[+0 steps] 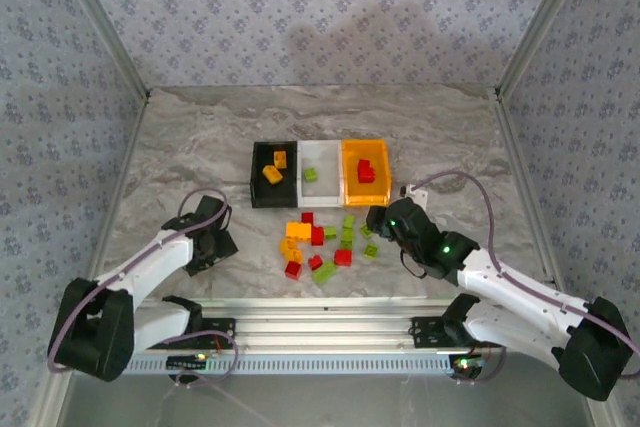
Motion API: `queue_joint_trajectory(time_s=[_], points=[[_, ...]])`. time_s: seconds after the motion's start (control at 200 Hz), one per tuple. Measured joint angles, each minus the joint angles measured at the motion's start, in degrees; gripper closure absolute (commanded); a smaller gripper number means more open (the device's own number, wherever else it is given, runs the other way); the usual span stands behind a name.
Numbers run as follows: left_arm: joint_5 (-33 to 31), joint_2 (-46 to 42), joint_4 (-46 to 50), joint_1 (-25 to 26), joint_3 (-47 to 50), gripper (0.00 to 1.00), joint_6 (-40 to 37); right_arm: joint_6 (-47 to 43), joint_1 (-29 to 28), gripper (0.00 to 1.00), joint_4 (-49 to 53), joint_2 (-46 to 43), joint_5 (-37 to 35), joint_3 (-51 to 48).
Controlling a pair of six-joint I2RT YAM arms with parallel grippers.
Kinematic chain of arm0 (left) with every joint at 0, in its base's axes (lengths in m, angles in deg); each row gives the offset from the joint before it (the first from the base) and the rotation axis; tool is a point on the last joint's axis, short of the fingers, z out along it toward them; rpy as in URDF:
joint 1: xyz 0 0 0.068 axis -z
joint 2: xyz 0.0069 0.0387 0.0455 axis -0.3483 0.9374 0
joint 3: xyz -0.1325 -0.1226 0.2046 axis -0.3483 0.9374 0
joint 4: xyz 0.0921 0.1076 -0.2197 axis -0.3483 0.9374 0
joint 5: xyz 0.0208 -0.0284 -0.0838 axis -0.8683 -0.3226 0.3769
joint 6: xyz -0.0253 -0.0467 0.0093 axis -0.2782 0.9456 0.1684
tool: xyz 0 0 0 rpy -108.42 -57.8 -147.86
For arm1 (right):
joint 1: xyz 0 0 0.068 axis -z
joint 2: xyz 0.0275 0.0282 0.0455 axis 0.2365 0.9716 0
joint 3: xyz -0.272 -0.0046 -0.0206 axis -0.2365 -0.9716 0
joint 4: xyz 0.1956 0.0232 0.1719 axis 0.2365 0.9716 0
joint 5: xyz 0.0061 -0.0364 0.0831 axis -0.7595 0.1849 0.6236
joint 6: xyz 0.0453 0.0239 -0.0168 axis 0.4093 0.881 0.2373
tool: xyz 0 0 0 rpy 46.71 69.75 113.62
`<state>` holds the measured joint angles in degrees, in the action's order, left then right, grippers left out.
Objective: Sort the legos into containers by color
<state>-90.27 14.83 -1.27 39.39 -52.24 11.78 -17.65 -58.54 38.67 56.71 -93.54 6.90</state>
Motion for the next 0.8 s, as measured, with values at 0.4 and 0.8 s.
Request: queue_joint_trajectory(time_s=[0.4,0.8], points=[[-0.4,1.3,-2.1,-0.2,-0.1,0.53,-1.0,0.0,0.2,0.27,0.0,-0.7,0.0,0.0],[0.2,0.9,-0.7,13.4,-10.4,0.54,-0.1,0.2,0.3,0.27,0.0,-0.8,0.0,-0.1]])
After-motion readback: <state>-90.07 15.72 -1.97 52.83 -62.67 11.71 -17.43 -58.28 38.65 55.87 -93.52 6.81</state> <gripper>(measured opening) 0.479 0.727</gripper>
